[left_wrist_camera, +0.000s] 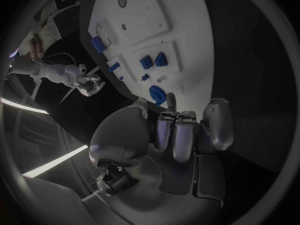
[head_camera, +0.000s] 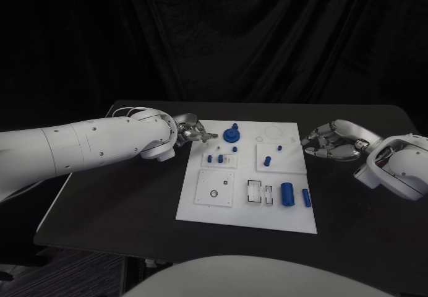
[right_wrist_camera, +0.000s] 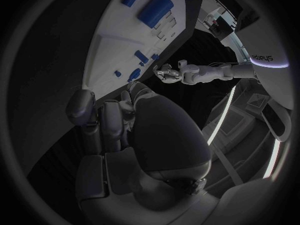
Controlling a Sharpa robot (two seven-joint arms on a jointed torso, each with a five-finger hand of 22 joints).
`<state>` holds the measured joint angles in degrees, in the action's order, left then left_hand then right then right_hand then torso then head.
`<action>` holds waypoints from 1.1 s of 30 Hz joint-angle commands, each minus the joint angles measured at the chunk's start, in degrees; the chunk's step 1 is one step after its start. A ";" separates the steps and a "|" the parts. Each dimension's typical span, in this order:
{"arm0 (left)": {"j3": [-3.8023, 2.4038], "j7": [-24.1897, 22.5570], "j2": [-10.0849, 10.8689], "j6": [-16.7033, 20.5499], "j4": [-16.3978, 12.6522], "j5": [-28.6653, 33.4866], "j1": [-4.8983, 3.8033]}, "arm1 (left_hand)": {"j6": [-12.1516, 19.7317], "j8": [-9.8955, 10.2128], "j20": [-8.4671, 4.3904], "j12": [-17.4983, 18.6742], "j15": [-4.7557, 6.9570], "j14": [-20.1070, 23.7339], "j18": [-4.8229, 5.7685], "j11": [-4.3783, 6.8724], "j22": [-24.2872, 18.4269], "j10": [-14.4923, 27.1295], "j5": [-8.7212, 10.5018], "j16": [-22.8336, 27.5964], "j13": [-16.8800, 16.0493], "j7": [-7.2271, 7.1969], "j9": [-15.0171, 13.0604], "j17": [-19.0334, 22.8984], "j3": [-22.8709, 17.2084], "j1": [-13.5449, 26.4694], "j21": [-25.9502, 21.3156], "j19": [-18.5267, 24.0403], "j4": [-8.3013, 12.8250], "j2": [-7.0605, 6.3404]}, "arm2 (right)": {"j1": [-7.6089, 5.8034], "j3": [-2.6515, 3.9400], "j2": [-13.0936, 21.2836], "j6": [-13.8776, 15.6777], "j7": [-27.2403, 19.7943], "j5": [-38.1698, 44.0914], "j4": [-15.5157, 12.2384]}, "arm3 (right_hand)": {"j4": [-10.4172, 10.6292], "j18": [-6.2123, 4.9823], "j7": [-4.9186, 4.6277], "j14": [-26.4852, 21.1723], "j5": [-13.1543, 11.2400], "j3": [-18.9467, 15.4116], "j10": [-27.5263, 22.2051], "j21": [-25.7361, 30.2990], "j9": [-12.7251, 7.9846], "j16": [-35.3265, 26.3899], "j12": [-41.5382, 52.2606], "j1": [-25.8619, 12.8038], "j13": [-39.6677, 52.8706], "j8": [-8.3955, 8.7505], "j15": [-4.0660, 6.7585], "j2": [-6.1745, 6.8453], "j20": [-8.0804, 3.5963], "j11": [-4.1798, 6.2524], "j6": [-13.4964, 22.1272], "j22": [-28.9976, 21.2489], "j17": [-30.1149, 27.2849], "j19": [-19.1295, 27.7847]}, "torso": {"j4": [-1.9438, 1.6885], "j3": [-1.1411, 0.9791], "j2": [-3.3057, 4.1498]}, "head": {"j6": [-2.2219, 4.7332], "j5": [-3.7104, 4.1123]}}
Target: Assemble the parts on the task board
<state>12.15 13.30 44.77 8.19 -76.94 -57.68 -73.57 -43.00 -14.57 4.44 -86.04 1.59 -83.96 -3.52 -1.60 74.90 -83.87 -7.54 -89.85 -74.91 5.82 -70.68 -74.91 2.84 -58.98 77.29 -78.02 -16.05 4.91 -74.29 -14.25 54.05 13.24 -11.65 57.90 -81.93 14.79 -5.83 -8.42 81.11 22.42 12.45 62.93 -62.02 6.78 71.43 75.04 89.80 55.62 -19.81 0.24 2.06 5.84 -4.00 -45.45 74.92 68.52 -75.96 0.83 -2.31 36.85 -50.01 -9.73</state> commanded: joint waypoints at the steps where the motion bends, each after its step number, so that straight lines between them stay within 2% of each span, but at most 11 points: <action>1: -0.08 -14.30 0.29 8.49 0.16 -2.92 -0.69 | 2.90 1.77 2.11 17.02 -2.62 -4.35 -1.25 -2.51 1.31 17.07 -0.31 1.32 -2.23 2.31 4.09 -13.42 1.88 -5.15 -2.87 4.00 -0.58 -0.03 | 0.12 0.04 -0.05 1.23 0.66 -0.01 -0.04 | 0.28 -0.64 -0.24 -0.44 0.25 0.08 -0.38 0.30 -0.07 -0.29 -0.15 -0.58 -0.04 0.13 0.05 0.04 0.00 0.13 -0.25 1.28 -0.04 0.30 | 0.05 0.01 -0.02 | 0.01 -0.04; 4: -0.08 -18.50 -0.33 6.47 1.25 -1.32 -1.03 | 2.28 1.12 2.85 28.07 -2.81 -4.15 -0.88 -2.76 3.45 29.28 -6.34 1.31 4.88 2.42 5.98 -13.32 0.69 -12.43 -0.87 2.64 2.12 0.24 | 0.13 0.04 -0.23 1.52 0.33 -0.01 0.12 | 0.28 -0.64 -0.23 -0.45 0.37 0.14 -0.50 0.31 -0.09 -0.32 -0.22 -0.57 -0.21 0.14 0.05 0.00 0.00 0.15 -0.24 1.28 -0.08 0.29 | 0.02 0.04 0.01 | 0.01 -0.30; 5: -0.08 -19.85 -0.73 5.53 1.78 -0.87 -1.11 | 2.74 1.16 3.15 33.63 -3.15 -3.03 -0.80 -3.05 4.10 35.59 -6.91 2.08 8.56 2.61 7.20 -12.35 -0.04 -15.76 -0.40 2.52 2.86 0.23 | 0.14 0.04 -0.33 1.59 0.19 -0.01 0.22 | 0.25 -0.65 -0.22 -0.45 0.51 0.22 -0.51 0.37 -0.12 -0.32 -0.23 -0.53 -0.23 0.17 0.06 -0.03 -0.01 0.16 -0.20 1.26 -0.09 0.30 | 0.00 0.06 0.03 | 0.01 -0.28; 9: -0.08 -24.36 -3.11 1.96 4.53 -2.23 -1.26 | 5.31 1.61 4.49 45.08 -4.81 4.26 -0.49 -5.29 5.32 50.04 -5.75 7.37 15.35 2.97 9.74 -5.82 -4.65 -25.67 0.49 2.11 7.24 0.17 | 0.28 0.03 -0.63 1.91 -0.72 -0.01 0.60 | 0.12 -0.66 -0.20 -0.41 1.04 0.47 -0.44 0.45 -0.16 -0.26 -0.21 -0.37 -0.20 0.16 0.09 -0.11 -0.03 0.19 -0.20 1.26 -0.05 0.27 | -0.06 0.03 0.00 | 0.01 -0.16; 10: -0.08 -25.19 -3.73 1.46 5.19 -3.49 -1.25 | 6.64 2.02 4.92 48.07 -4.96 7.68 -0.24 -5.62 6.29 51.13 -3.48 10.28 18.32 2.97 10.59 -2.31 -7.12 -29.10 1.67 0.81 9.34 -0.05 | 0.34 0.03 -0.63 1.94 -0.92 -0.01 0.65 | 0.05 -0.66 -0.19 -0.41 1.27 0.57 -0.48 0.45 -0.17 -0.27 -0.23 -0.30 -0.27 0.15 0.10 -0.12 -0.04 0.20 -0.23 1.27 -0.08 0.24 | -0.05 0.00 -0.02 | 0.01 -0.22; 12: -0.07 -26.84 -5.06 0.99 6.56 -7.03 -1.15 | 7.90 2.62 3.91 53.04 -3.65 8.55 -0.51 -5.14 6.17 52.21 -1.74 12.12 23.76 2.40 12.85 0.22 -10.35 -32.19 1.48 0.71 11.15 -1.66 | 0.50 0.03 -0.59 1.96 -1.26 -0.01 0.73 | -0.03 -0.66 -0.18 -0.40 1.58 0.69 -0.47 0.49 -0.19 -0.28 -0.22 -0.22 -0.27 0.12 0.11 -0.12 -0.06 0.21 -0.28 1.27 -0.10 0.23 | 0.03 -0.08 -0.10 | 0.01 -0.23; 17: -0.07 -30.77 -7.70 2.87 9.33 -15.34 -0.58 | 7.31 3.75 2.75 57.61 -2.63 11.16 -1.59 -4.14 3.46 53.34 -1.27 15.81 29.97 -0.38 17.60 5.53 -13.73 -33.73 -2.18 3.39 12.05 -4.67 | 0.73 0.03 -0.29 2.19 -1.69 -0.01 0.76 | -0.06 -0.66 -0.18 -0.43 1.77 0.77 -0.50 0.51 -0.20 -0.33 -0.24 -0.19 -0.32 0.11 0.12 -0.13 -0.06 0.21 -0.30 1.27 -0.18 0.22 | 0.18 -0.15 -0.08 | 0.01 -0.14; 22: -0.08 -35.52 -10.75 7.12 12.69 -25.49 -0.01 | 0.83 8.32 0.39 60.97 -0.51 10.17 -0.91 -2.03 4.72 50.75 -3.42 17.12 40.12 -6.00 30.49 10.91 -21.19 -33.92 -1.16 0.00 12.16 -9.26 | 0.84 0.03 0.51 2.78 -1.86 -0.01 0.61 | -0.19 -0.68 -0.17 -0.41 2.24 1.00 -0.54 0.64 -0.23 -0.31 -0.27 -0.07 -0.41 0.08 0.14 -0.16 -0.08 0.23 -0.34 1.24 -0.18 0.22 | -0.01 -0.03 0.00 | 0.01 0.02; 25: -0.08 -36.68 -12.30 8.83 14.34 -31.09 0.23 | 0.93 10.45 0.04 61.71 -0.28 10.02 -0.86 -1.31 4.81 50.42 -2.73 17.16 42.98 -7.98 33.70 12.33 -21.89 -33.00 -1.41 -0.35 11.92 -10.19 | 0.88 0.03 0.86 3.16 -1.91 -0.01 0.65 | -0.22 -0.68 -0.17 -0.42 2.35 1.04 -0.51 0.64 -0.24 -0.34 -0.26 -0.05 -0.38 0.07 0.14 -0.16 -0.09 0.23 -0.36 1.25 -0.21 0.21 | 0.09 -0.04 0.02 | 0.01 0.04; 28: -0.08 -36.84 -13.25 9.11 15.34 -33.96 0.45 | 0.34 10.74 -0.02 62.17 -0.16 10.36 -0.95 -1.14 4.59 50.65 -2.24 17.38 44.41 -8.11 35.12 13.33 -21.74 -32.38 -1.96 -0.16 11.75 -10.50 | 0.89 0.03 1.07 3.35 -1.87 -0.01 0.54 | -0.27 -0.70 -0.16 -0.44 2.56 1.14 -0.56 0.77 -0.24 -0.37 -0.29 -0.01 -0.47 0.03 0.15 -0.16 -0.10 0.24 -0.42 1.21 -0.26 0.25 | 0.16 0.16 0.15 | 0.01 0.19; 33: -0.09 -36.84 -14.06 9.11 16.20 -36.30 1.10 | -1.39 10.66 -0.11 61.05 -0.14 9.13 -0.73 -1.32 5.21 47.95 -2.02 15.94 45.45 -7.40 36.83 12.33 -21.70 -31.50 -1.36 -1.05 11.29 -10.46 | 0.90 0.03 1.15 3.59 -1.76 -0.01 0.41 | -0.27 -0.70 -0.16 -0.44 2.56 1.14 -0.56 0.77 -0.24 -0.37 -0.29 -0.01 -0.47 0.03 0.15 -0.16 -0.10 0.24 -0.42 1.21 -0.26 0.25 | 0.29 0.16 0.31 | 0.01 0.12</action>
<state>12.11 -21.13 30.91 15.46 -60.90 -88.70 -72.70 -44.05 -4.04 4.35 -24.69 1.42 -74.44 -4.40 -2.80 74.93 -35.41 -9.82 -73.51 -29.57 -1.61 -34.08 -62.23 -18.91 -90.89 75.66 -78.80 -4.46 -5.66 -73.57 -14.25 55.09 15.51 -13.10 57.90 -81.35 14.46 -5.83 -8.42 81.11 24.59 13.22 62.72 -61.56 6.60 71.43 75.06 89.80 55.23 -19.81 0.24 2.06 5.83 -3.79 -45.45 74.91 68.31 -75.96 1.00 -2.21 37.01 -50.01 -9.54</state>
